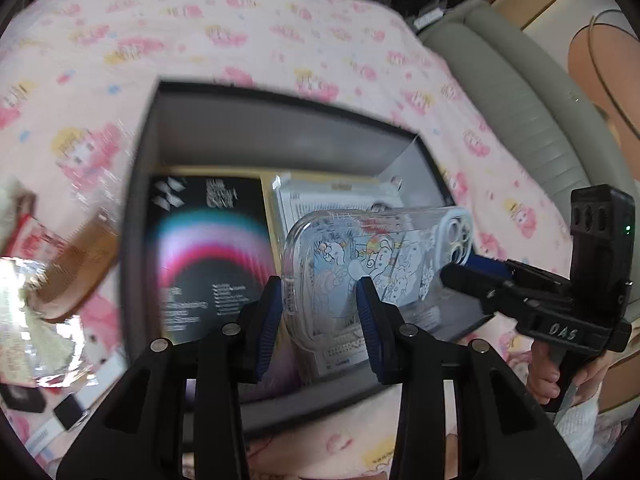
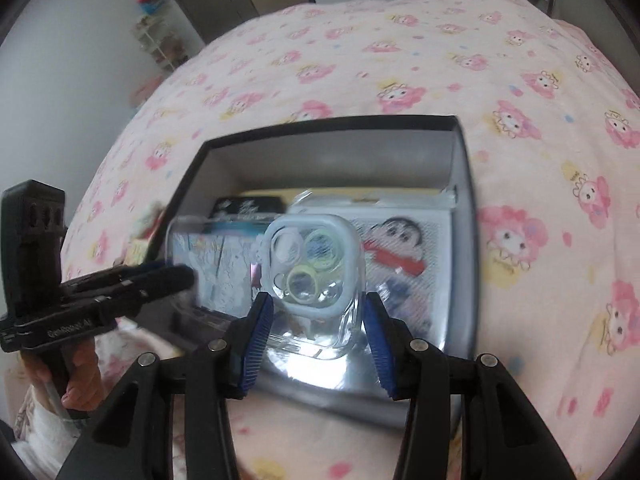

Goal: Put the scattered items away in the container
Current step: 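Carry the clear phone case with the left gripper over the black box, then lower the phone case onto the bead-art kit and open the left gripper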

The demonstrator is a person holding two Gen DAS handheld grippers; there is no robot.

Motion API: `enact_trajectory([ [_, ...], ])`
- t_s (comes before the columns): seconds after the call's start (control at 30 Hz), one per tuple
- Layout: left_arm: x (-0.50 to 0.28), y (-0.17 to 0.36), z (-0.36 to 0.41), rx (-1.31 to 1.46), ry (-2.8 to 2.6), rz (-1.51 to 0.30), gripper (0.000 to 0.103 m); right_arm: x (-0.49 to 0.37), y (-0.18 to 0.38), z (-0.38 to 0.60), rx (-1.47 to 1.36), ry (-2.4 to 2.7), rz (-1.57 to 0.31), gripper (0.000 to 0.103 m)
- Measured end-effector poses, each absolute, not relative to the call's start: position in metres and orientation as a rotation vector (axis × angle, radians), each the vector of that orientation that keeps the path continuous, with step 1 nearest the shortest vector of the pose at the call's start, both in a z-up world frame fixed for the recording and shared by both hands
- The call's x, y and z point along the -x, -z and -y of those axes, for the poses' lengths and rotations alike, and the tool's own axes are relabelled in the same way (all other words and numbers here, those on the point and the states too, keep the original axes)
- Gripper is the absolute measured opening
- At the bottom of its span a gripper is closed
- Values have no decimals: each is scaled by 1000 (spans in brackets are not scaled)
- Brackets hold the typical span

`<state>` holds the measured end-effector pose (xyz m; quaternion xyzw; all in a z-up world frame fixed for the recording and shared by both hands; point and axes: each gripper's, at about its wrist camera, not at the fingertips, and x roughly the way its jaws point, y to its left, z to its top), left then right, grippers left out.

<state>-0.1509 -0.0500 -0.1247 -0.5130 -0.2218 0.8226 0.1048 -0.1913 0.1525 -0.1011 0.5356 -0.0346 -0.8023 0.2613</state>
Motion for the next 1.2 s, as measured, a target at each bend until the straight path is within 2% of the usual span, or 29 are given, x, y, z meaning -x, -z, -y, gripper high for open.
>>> enact_trajectory([
  [0.07,149,135,46,1533,-2416,625,40,192,111,-157,-1470,2154,133,43],
  [0.17,148,140,42,1549,-2407,616,40,188,116,-152,-1484,2161,56,43],
  [0.4,157,146,33,1559,-2404,586,40,190,121,-155,-1498,2223,17,43],
  [0.77,156,158,14,1654,-2417,433,42,176,132,-133,-1473,2292,-319,43],
  [0.9,159,157,13,1667,-2423,406,48,175,131,-138,-1477,2309,-270,43],
  [1.1,171,146,32,1596,-2466,532,48,198,107,-147,-1387,2334,-92,43],
  [1.2,184,155,31,1652,-2449,577,47,219,115,-135,-1443,2250,-35,43],
])
